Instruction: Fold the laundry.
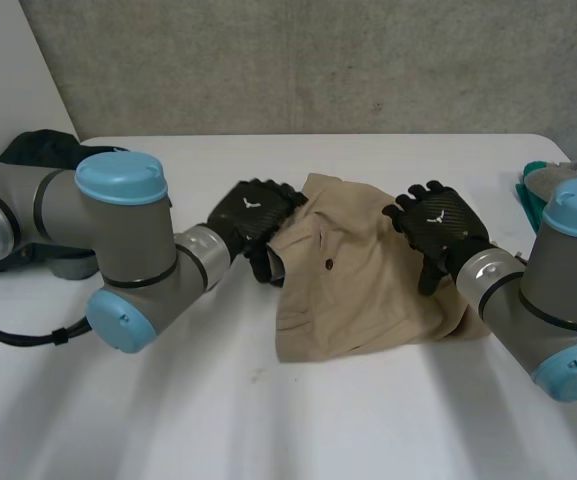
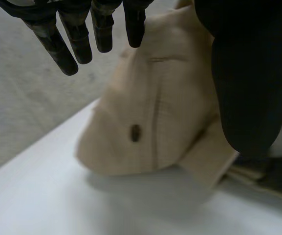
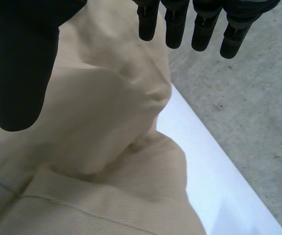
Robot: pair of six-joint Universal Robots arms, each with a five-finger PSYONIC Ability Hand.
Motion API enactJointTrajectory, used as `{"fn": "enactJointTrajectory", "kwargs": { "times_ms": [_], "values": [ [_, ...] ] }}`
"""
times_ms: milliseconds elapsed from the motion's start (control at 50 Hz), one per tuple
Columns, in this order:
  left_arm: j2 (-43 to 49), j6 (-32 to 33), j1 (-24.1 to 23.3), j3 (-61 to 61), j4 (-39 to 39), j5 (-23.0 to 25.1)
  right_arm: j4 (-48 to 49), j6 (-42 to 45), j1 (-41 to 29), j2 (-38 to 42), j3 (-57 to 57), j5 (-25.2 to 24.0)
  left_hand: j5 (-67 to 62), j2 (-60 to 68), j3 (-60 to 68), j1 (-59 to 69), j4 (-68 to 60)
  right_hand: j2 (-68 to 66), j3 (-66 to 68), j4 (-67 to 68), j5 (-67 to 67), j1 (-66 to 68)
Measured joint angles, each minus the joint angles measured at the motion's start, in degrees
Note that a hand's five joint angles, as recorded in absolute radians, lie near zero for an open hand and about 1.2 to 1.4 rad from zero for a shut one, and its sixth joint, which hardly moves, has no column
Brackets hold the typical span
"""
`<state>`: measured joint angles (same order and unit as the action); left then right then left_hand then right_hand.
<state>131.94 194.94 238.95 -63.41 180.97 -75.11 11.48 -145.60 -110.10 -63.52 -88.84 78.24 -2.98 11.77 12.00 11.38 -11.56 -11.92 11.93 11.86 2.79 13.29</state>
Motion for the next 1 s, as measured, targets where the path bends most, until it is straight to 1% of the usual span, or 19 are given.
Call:
{"fn": "enactJointTrajectory", "kwargs": {
  "times_ms": [40, 100, 120, 140, 160, 200, 220, 340, 400, 440, 500, 560, 620, 700, 840, 880, 920, 960, 1000],
  "values": [
    [0.4, -0.9, -0.3, 0.3, -0.4, 1.5, -0.5, 0.0, -0.1, 0.1, 0.0, -0.2, 0.0, 0.1, 0.1, 0.3, -0.2, 0.0, 0.0, 0.0, 0.0, 0.0],
    [2.1, -2.0, -0.8, 1.9, -0.8, 2.8, -0.9, 0.0, -0.4, 0.3, 0.0, -0.3, -7.3, 8.9, 8.6, 10.3, -8.5, 0.0, 0.0, 0.0, 0.0, 0.0],
    [3.0, -2.3, -1.0, 3.0, -1.0, 2.8, -1.0, 0.0, -0.5, 0.5, 0.0, -0.3, -13.6, 15.6, 15.3, 17.5, -14.9, 0.0, 0.0, 0.0, 0.0, 0.0],
    [4.1, -2.6, -1.3, 4.3, -1.4, 2.3, -1.0, 0.1, -0.5, 0.8, 0.0, -0.3, -24.6, 26.0, 25.6, 29.4, -26.4, 0.0, 0.0, 0.0, 0.0, 0.0],
    [4.7, -2.6, -1.3, 5.1, -1.6, 1.9, -1.0, 0.2, -0.5, 0.9, 0.0, -0.3, -24.6, 26.0, 25.6, 29.4, -26.4, 0.0, 0.0, 0.0, 0.0, 0.0],
    [6.4, -2.9, -1.5, 7.7, -2.5, -0.4, -1.0, 0.4, -0.4, 1.3, 0.1, -0.1, -48.1, 50.5, 49.0, 50.8, -50.1, 0.0, 0.0, 0.0, 0.0, 0.0],
    [6.7, -2.9, -1.4, 8.4, -2.8, -1.4, -0.9, 0.5, -0.4, 1.3, 0.1, -0.1, -52.1, 53.8, 52.7, 53.2, -54.1, 0.0, 0.0, 0.0, 0.0, 0.0],
    [4.1, -3.2, 1.1, 12.9, -2.5, -14.9, -0.8, 1.0, 0.2, 1.2, 0.4, 0.1, -53.8, 56.3, 55.3, 53.6, -56.6, 0.0, 0.0, 0.0, 0.0, 0.0],
    [0.4, -3.0, 2.7, 14.5, 0.3, -19.3, -0.8, 1.0, 0.3, 0.8, 0.5, 0.2, -53.8, 56.5, 55.6, 53.6, -56.9, 0.0, 0.0, 0.0, 0.0, 0.0],
    [-2.7, -2.9, 3.7, 16.3, 2.8, -20.3, -0.7, 0.9, 0.3, 0.5, 0.7, 0.3, -53.8, 56.6, 55.6, 53.6, -57.0, 0.0, 0.0, 0.0, 0.0, 0.0],
    [-5.2, -2.8, 4.3, 18.7, 4.8, -19.8, -0.7, 0.7, 0.4, 0.3, 0.8, 0.5, -53.8, 56.6, 55.6, 53.8, -57.1, 0.0, 0.0, 0.0, 0.0, 0.0],
    [-8.5, -3.0, 4.2, 25.0, 6.2, -17.1, -0.7, 0.1, 0.6, 0.0, 1.2, 1.2, -53.8, 56.7, 55.9, 53.9, -57.1, 0.0, 0.0, 0.0, 0.0, -0.5],
    [-8.6, -3.7, 2.2, 32.6, 4.4, -14.0, -0.8, -0.5, 1.1, -0.1, 1.8, 2.4, -53.8, 56.8, 55.9, 53.9, -57.1, 0.0, 0.0, 0.0, 0.0, -0.5],
    [-4.6, -4.6, -2.2, 38.5, -0.2, -9.4, -0.8, -1.3, 2.3, -0.6, 2.8, 4.3, -53.8, 56.9, 55.9, 53.9, -57.1, 0.0, 0.0, 0.0, 0.0, -0.5],
    [5.2, -5.1, -10.8, 38.0, -5.8, -0.6, -1.1, -2.8, 5.5, -1.1, 5.3, 7.6, -52.8, 54.6, 54.2, 52.9, -55.2, 0.0, 0.0, 0.0, 0.0, -0.5],
    [8.1, -4.8, -13.1, 36.7, -6.4, 1.1, -1.4, -3.1, 6.5, -0.9, 6.1, 8.5, -44.8, 46.1, 45.9, 45.1, -46.3, 0.0, 0.0, 0.0, 0.0, -0.5],
    [11.3, -4.0, -15.7, 35.4, -6.7, 2.0, -2.1, -3.4, 7.7, -0.3, 7.3, 9.6, -22.5, 21.5, 25.1, 19.1, -22.6, 0.0, 0.0, 0.0, 0.0, -0.5],
    [13.1, -3.1, -17.2, 34.7, -6.9, 1.9, -2.8, -3.5, 8.3, 0.2, 8.2, 10.2, -11.6, 12.5, 13.5, 9.3, -12.3, 0.0, 0.0, 0.0, 0.0, -0.5],
    [14.5, -1.7, -18.4, 33.9, -7.5, 1.1, -3.9, -3.5, 8.8, 1.0, 9.2, 10.7, -5.3, 7.2, 7.3, 7.0, -7.0, 0.0, 0.0, 0.0, 0.0, -0.5]
  ]
}}
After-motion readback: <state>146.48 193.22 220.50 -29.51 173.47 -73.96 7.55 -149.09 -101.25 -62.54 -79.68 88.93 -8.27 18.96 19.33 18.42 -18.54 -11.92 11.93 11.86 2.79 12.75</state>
